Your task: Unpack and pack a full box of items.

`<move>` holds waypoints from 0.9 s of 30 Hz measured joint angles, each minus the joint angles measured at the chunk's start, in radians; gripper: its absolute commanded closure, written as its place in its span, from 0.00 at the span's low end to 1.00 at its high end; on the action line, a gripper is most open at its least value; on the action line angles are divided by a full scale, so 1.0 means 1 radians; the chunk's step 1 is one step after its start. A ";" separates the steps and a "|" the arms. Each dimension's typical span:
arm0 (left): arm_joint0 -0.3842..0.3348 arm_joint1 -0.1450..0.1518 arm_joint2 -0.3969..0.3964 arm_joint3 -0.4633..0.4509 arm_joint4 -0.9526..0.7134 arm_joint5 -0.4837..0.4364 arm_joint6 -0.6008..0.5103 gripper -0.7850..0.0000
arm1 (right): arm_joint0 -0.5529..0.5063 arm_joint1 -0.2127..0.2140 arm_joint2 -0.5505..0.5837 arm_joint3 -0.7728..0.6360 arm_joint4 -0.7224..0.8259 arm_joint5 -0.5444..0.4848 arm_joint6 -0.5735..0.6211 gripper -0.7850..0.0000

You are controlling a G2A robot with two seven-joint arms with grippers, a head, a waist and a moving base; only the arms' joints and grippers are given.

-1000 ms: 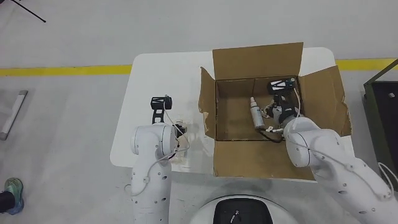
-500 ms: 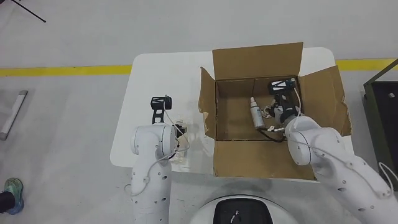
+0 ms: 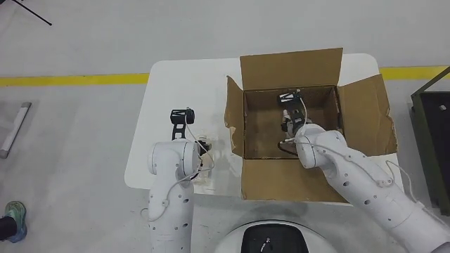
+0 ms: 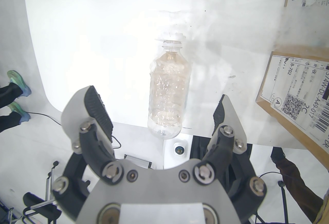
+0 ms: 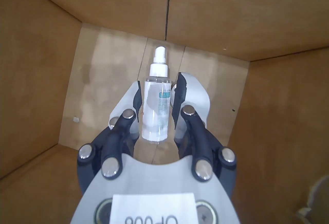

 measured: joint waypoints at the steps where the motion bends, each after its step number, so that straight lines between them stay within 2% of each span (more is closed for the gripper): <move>1: 0.000 0.000 0.000 0.000 0.000 0.000 0.000 0.00 | 0.007 -0.005 -0.006 0.013 0.003 0.001 -0.001 0.60; 6: 0.000 0.000 0.000 0.000 0.000 0.000 0.000 0.00 | 0.033 -0.026 -0.028 0.055 -0.007 0.017 0.007 0.59; 12: 0.000 0.000 0.000 0.000 0.000 0.000 0.000 0.00 | 0.014 -0.030 0.000 0.056 -0.011 0.012 0.018 0.55; 27: 0.000 0.000 0.000 0.000 0.000 0.000 0.000 0.00 | -0.023 -0.044 0.037 0.075 -0.025 -0.029 0.033 0.55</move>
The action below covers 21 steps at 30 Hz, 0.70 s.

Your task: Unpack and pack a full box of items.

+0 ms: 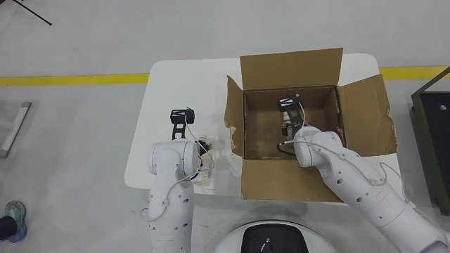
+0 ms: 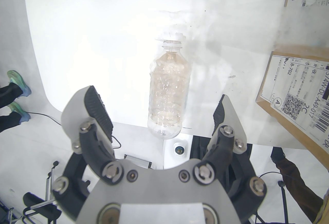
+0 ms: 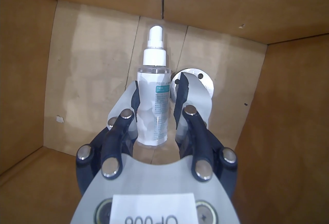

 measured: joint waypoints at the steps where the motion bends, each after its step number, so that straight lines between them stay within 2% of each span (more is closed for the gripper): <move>1: 0.000 0.000 0.000 0.000 0.000 0.000 0.000 0.00 | 0.001 -0.002 0.000 0.003 0.001 -0.003 0.002 0.55; 21: 0.000 0.000 0.000 0.000 0.000 0.000 0.000 0.00 | 0.009 -0.034 0.025 0.026 0.065 -0.076 0.019 0.51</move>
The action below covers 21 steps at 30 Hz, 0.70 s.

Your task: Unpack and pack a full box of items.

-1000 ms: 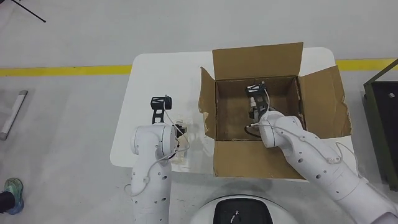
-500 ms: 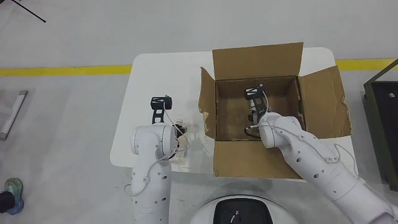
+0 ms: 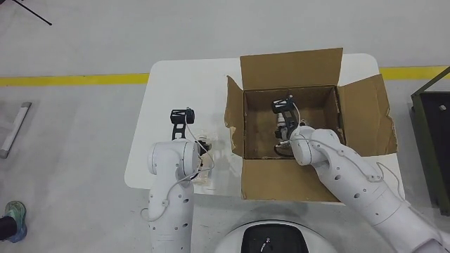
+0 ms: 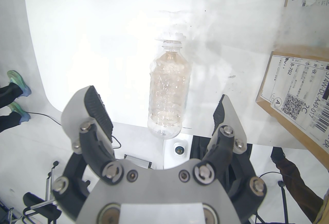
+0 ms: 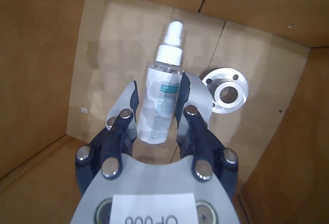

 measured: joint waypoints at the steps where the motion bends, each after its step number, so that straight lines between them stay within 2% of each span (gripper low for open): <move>1: 0.000 0.000 0.000 0.000 0.000 0.000 0.000 0.00 | 0.001 -0.001 0.001 0.002 -0.002 0.001 0.003 0.51; 3: 0.000 0.000 0.000 0.000 0.000 0.000 0.000 0.00 | 0.004 -0.004 0.001 0.005 -0.006 0.001 0.008 0.49; 5: 0.000 0.000 0.000 0.000 0.000 0.000 0.000 0.00 | 0.006 -0.006 0.001 0.009 -0.009 -0.001 0.010 0.42; 8: 0.000 0.000 0.000 0.000 0.000 0.000 0.000 0.00 | 0.013 -0.012 -0.001 0.024 -0.006 -0.013 0.007 0.39; 13: 0.000 0.000 0.000 0.000 0.000 0.000 0.000 0.00 | 0.026 -0.023 -0.016 0.053 -0.009 -0.022 0.010 0.44; 18: 0.000 0.000 0.000 0.000 0.000 0.000 0.000 0.00 | 0.038 -0.034 -0.029 0.078 -0.018 -0.024 0.024 0.40; 21: 0.000 0.000 0.000 0.000 0.000 0.000 0.000 0.00 | 0.042 -0.039 -0.032 0.094 -0.021 -0.029 0.028 0.44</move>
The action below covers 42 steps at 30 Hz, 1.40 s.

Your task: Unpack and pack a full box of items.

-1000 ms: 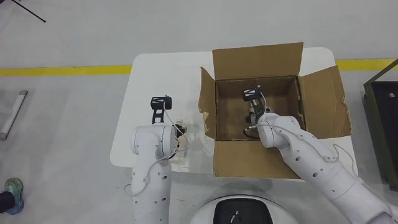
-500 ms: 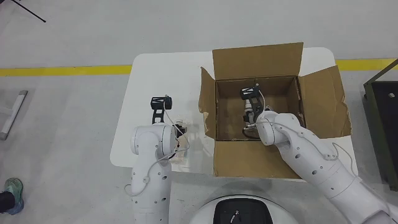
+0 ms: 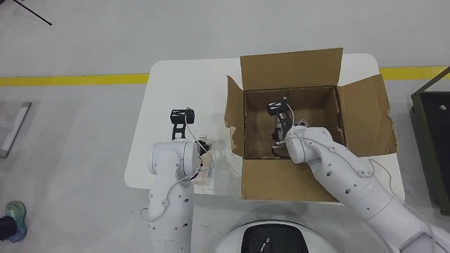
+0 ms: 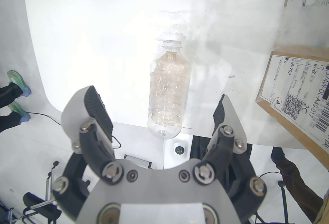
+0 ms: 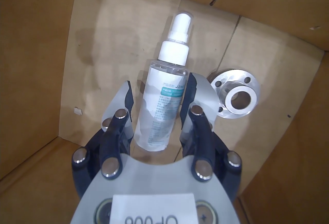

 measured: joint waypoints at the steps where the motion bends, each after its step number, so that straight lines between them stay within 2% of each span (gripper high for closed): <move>1: 0.000 0.000 0.000 0.000 0.000 0.000 0.000 0.00 | 0.001 -0.002 0.000 0.004 -0.001 -0.001 0.000 0.45; 4: 0.000 0.000 0.000 0.000 0.000 0.000 0.000 0.00 | 0.004 -0.007 -0.002 0.017 -0.002 -0.001 -0.001 0.46; 9: 0.000 0.000 0.000 0.000 0.000 0.000 0.000 0.00 | 0.006 -0.013 -0.003 0.033 -0.012 -0.004 0.004 0.54; 12: 0.000 0.000 0.000 0.000 0.000 0.000 0.000 0.00 | 0.007 -0.017 -0.002 0.043 -0.020 -0.005 0.008 0.63; 15: 0.000 0.000 0.000 0.000 0.000 0.000 0.000 0.00 | 0.008 -0.020 0.000 0.048 -0.025 -0.005 0.012 1.00; 20: 0.000 0.000 0.000 0.000 0.000 0.000 0.000 0.00 | 0.002 -0.023 0.017 0.025 -0.031 0.001 -0.002 1.00; 26: 0.000 0.000 0.000 0.000 0.000 0.000 0.000 0.00 | -0.039 -0.010 0.083 -0.092 -0.049 -0.003 -0.024 1.00; 29: 0.000 0.000 0.000 0.000 0.000 0.000 0.000 0.00 | -0.085 0.004 0.142 -0.205 -0.063 -0.017 -0.052 1.00; 36: 0.000 0.000 0.000 0.000 0.000 0.000 0.000 0.00 | -0.270 0.044 0.329 -0.543 -0.093 -0.094 -0.100 1.00; 39: 0.000 0.000 0.000 0.000 0.000 0.000 0.000 0.00 | -0.350 0.055 0.391 -0.655 -0.095 -0.141 -0.110 1.00; 42: 0.000 0.000 0.000 0.000 0.000 0.000 0.000 0.00 | -0.398 0.060 0.421 -0.703 -0.100 -0.167 -0.121 1.00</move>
